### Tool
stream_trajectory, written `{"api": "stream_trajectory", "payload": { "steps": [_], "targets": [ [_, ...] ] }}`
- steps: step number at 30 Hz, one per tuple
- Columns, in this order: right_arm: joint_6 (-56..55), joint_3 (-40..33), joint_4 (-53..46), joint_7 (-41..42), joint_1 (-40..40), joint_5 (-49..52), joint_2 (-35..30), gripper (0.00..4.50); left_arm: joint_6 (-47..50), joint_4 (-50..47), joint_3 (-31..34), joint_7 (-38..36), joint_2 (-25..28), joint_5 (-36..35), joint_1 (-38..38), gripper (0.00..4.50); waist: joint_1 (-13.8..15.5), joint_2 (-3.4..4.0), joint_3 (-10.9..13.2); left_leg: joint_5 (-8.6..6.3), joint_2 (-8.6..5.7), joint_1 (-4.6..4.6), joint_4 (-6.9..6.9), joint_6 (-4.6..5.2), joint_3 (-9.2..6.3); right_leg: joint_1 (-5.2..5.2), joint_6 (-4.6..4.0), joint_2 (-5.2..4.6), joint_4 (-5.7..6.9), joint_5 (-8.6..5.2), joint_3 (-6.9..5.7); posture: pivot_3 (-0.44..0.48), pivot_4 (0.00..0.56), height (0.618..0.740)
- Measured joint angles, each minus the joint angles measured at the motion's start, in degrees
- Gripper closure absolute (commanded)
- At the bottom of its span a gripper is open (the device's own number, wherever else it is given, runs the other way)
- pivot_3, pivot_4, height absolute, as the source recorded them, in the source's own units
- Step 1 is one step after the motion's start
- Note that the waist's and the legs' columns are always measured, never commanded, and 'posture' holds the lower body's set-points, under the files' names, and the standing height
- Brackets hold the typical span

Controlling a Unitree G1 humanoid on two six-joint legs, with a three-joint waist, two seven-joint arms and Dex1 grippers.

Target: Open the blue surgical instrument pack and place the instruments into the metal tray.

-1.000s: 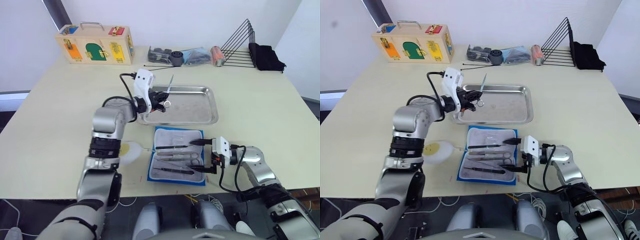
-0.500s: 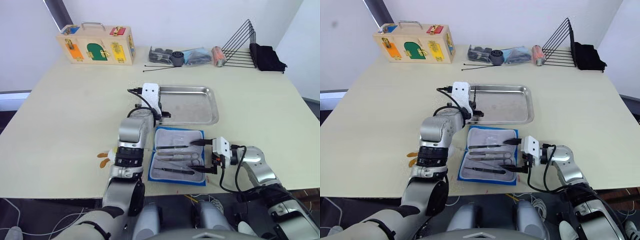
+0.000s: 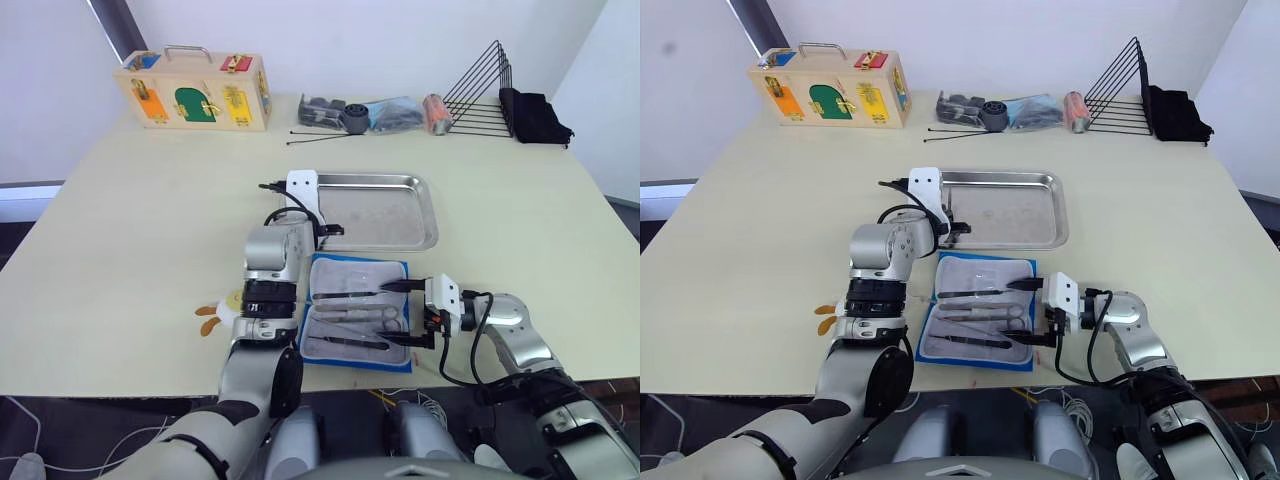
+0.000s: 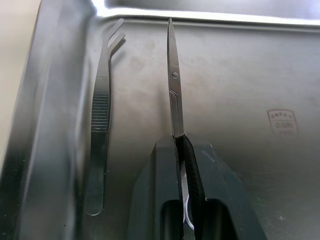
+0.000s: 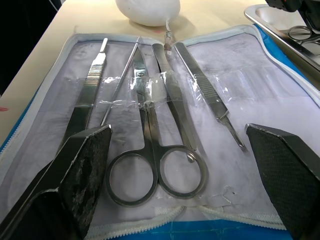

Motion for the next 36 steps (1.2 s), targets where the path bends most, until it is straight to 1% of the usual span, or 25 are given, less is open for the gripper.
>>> {"api": "stream_trajectory", "payload": {
  "steps": [22,24,25,26,36],
  "targets": [
    [0.0,0.0,0.02,0.04,-0.01,0.0,0.02,0.0,-0.98,1.59,0.97,-0.17,1.12,-0.23,-0.56,4.48,-0.17,-0.01,-0.01,-0.09,-0.06,0.01,0.0,-0.18,0.0,0.01,0.01,-0.09,-0.03,-0.01,0.01,0.0,0.15,0.74],
    [0.0,-0.01,0.03,0.05,-0.01,0.0,0.03,0.0,-0.95,1.61,1.08,-0.25,1.12,-0.25,-0.55,3.72,-0.18,-0.01,-0.01,-0.1,-0.06,0.01,0.0,-0.2,-0.01,0.02,0.02,-0.09,-0.03,-0.01,0.0,0.0,0.15,0.74],
    [0.0,0.0,0.03,0.06,-0.01,0.01,0.06,0.0,-0.83,1.85,1.03,-0.26,1.16,-0.15,-0.34,3.56,-0.21,-0.01,0.0,-0.1,-0.06,0.0,0.0,-0.21,-0.03,0.02,0.02,-0.09,-0.04,-0.01,-0.02,0.0,0.15,0.74],
    [-0.01,-0.01,0.03,0.07,-0.01,0.01,0.07,0.0,-0.81,1.93,1.02,-0.26,1.17,-0.11,-0.26,3.18,-0.23,-0.02,0.0,-0.1,-0.06,0.0,0.0,-0.21,-0.04,0.02,0.02,-0.09,-0.04,-0.01,-0.03,0.0,0.15,0.74],
    [-0.03,-0.01,0.05,0.12,-0.02,0.01,0.06,0.0,-1.88,1.63,-1.44,-1.54,2.15,0.14,0.57,3.18,-0.3,-0.02,0.01,-0.13,-0.08,-0.03,0.0,-0.28,-0.2,0.07,0.0,-0.11,-0.08,-0.03,-0.17,0.0,0.15,0.74]
  ]
}}
